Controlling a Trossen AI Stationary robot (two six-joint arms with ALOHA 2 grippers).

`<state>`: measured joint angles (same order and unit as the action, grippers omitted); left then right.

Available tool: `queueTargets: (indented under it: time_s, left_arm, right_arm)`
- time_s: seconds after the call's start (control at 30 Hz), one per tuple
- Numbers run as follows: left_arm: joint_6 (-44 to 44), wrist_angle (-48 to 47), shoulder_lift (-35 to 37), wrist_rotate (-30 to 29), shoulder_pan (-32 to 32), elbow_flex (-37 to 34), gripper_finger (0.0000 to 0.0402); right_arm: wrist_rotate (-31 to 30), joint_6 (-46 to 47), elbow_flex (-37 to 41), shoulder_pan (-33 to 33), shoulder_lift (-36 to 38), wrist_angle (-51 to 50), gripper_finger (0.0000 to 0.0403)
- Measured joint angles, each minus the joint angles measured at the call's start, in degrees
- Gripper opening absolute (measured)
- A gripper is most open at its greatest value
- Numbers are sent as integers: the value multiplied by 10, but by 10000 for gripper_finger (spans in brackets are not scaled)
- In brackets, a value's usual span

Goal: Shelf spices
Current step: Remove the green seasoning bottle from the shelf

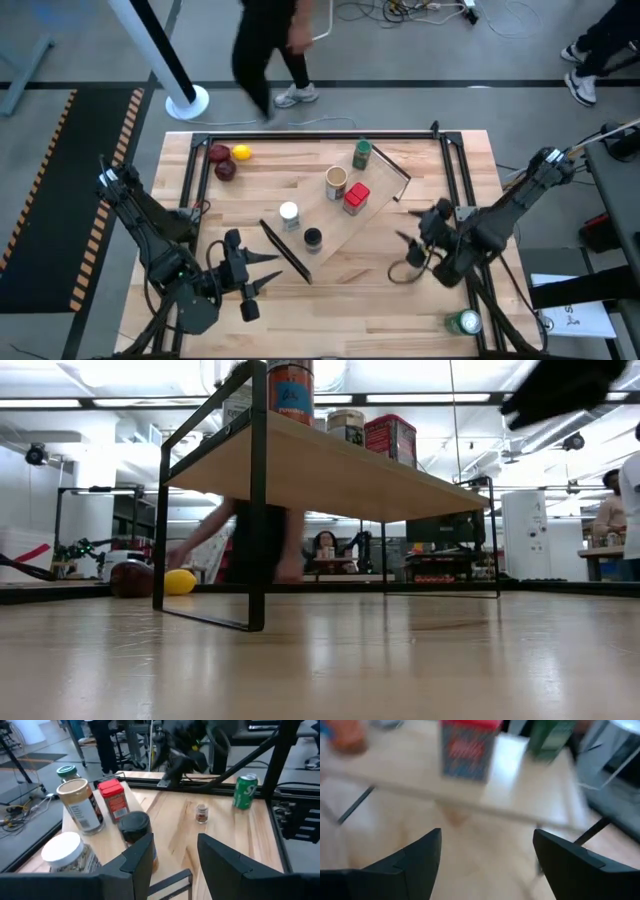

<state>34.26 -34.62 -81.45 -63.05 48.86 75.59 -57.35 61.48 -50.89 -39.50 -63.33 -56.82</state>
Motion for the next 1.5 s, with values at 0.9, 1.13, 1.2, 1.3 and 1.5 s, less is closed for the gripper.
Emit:
queueTargets:
  time_s: [0.9, 1.13, 1.2, 1.3, 1.5]
  left_arm:
    - [8, 31, 0, -41, 2, -42, 142]
    - [14, 32, 0, -41, 8, -42, 142]
    - [17, 32, 0, -41, 9, -42, 142]
    - [21, 31, 0, -41, 11, -42, 142]
    - [23, 31, 0, -41, 13, -42, 142]
  right_arm:
    - [319, -496, -49, 484, 31, 309, 292]
    - [368, -541, -48, 530, -17, 364, 314]
    - [368, -550, -48, 537, -25, 373, 314]
    - [375, -557, -48, 549, -35, 386, 314]
    - [397, -566, -48, 579, -46, 400, 314]
